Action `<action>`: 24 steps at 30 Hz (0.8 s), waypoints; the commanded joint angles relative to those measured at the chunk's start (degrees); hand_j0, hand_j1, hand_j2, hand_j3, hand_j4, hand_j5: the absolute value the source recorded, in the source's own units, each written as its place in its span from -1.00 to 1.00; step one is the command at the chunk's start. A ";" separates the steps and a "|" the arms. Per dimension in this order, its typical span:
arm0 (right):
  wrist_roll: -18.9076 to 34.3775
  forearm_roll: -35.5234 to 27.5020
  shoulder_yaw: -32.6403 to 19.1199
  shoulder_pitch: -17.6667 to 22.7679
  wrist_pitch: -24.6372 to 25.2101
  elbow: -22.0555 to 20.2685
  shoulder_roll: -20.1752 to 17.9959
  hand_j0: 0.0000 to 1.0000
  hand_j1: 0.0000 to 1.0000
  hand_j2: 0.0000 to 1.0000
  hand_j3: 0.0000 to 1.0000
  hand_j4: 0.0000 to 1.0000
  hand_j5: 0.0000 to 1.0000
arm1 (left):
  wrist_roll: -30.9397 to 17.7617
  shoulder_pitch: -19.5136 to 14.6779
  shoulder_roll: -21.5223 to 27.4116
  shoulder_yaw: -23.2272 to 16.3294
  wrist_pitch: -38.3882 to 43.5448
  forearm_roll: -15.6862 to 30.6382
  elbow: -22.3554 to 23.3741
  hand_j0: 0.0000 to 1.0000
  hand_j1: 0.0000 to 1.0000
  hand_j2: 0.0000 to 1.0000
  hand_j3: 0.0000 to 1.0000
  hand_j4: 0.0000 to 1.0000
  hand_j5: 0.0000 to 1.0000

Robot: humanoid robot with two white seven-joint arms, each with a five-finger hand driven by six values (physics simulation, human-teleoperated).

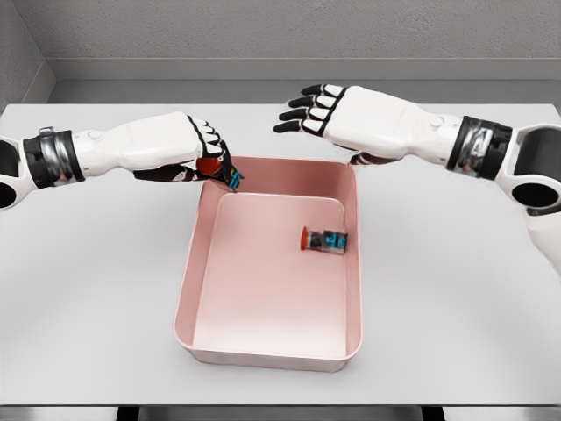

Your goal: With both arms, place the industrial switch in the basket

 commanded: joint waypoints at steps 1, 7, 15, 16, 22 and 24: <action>-0.04 -0.60 -4.96 0.26 0.19 -0.45 -1.66 1.00 1.00 1.00 1.00 1.00 1.00 | 0.02 0.00 0.00 0.06 0.09 0.35 -0.70 0.02 0.02 0.02 0.02 0.02 0.02; -0.04 -0.60 -17.96 6.24 0.19 0.43 -4.39 1.00 1.00 1.00 1.00 1.00 1.00 | 0.02 0.35 -0.44 0.06 0.09 0.35 -3.25 0.23 0.23 0.23 0.23 0.23 0.23; -0.04 -0.42 -21.22 15.73 0.19 6.06 -4.39 1.00 1.00 1.00 1.00 1.00 1.00 | 0.19 0.35 -1.32 0.06 0.09 0.44 -6.68 1.00 1.00 1.00 1.00 1.00 1.00; -0.04 -0.42 -21.22 15.82 0.19 6.06 -4.39 1.00 1.00 1.00 1.00 1.00 1.00 | 0.19 0.35 -1.41 0.06 0.09 0.44 -7.20 1.00 1.00 1.00 1.00 1.00 1.00; -0.04 -0.42 -22.19 16.61 0.19 6.06 -5.00 1.00 1.00 1.00 1.00 1.00 1.00 | 0.19 0.09 -0.79 0.67 0.09 0.62 -6.68 1.00 1.00 1.00 1.00 1.00 1.00; -0.04 -0.42 -22.19 16.61 0.19 6.06 -5.18 1.00 1.00 1.00 1.00 1.00 1.00 | 0.28 0.09 1.49 1.99 0.09 4.66 -3.34 1.00 1.00 1.00 1.00 1.00 1.00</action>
